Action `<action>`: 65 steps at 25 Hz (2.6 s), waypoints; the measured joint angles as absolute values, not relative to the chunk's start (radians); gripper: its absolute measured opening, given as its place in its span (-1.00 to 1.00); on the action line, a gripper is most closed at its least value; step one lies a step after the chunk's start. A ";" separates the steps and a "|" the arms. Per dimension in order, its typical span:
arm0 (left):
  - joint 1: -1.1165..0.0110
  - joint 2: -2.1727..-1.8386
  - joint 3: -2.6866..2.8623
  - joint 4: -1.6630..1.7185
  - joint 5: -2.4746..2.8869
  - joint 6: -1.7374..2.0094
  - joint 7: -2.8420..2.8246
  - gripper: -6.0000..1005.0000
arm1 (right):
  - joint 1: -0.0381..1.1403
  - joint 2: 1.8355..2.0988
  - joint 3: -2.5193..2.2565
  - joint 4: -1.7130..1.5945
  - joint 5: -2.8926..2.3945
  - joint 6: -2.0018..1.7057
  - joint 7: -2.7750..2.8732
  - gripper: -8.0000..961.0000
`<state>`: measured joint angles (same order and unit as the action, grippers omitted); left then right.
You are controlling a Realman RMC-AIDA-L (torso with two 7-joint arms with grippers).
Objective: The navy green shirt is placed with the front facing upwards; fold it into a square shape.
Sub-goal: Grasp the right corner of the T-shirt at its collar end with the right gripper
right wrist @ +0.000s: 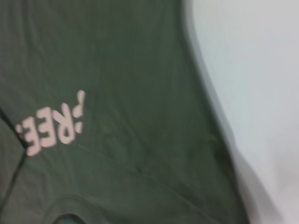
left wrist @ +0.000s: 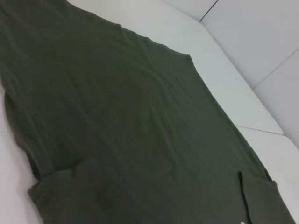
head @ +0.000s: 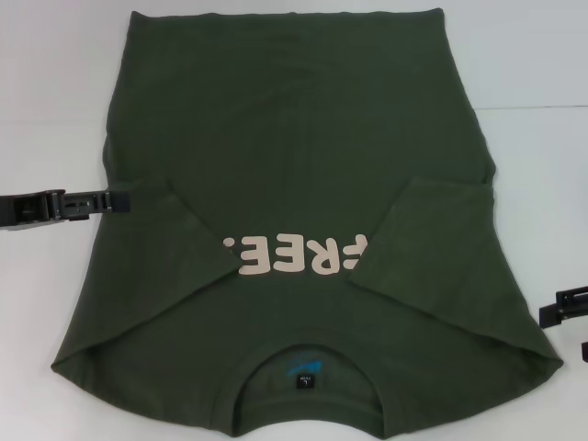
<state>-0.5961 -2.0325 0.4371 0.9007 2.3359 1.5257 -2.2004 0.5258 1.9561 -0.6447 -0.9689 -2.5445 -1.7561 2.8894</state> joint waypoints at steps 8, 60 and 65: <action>-0.598 -2.033 0.437 0.880 2.336 1.517 -2.172 0.89 | 0.557 1.976 -0.669 -0.960 -2.600 -1.737 2.889 0.84; -0.603 -2.043 0.445 0.877 2.322 1.511 -2.156 0.89 | 0.578 2.008 -0.710 -0.932 -2.664 -1.673 2.877 0.21; -0.604 -2.043 0.445 0.877 2.322 1.511 -2.150 0.89 | 0.581 2.009 -0.709 -0.929 -2.663 -1.674 2.872 0.17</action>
<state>-0.6036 -2.0433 0.4449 0.8775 2.3216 1.5110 -2.1505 0.5812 2.0087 -0.7089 -0.9287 -2.6628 -1.6741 2.8715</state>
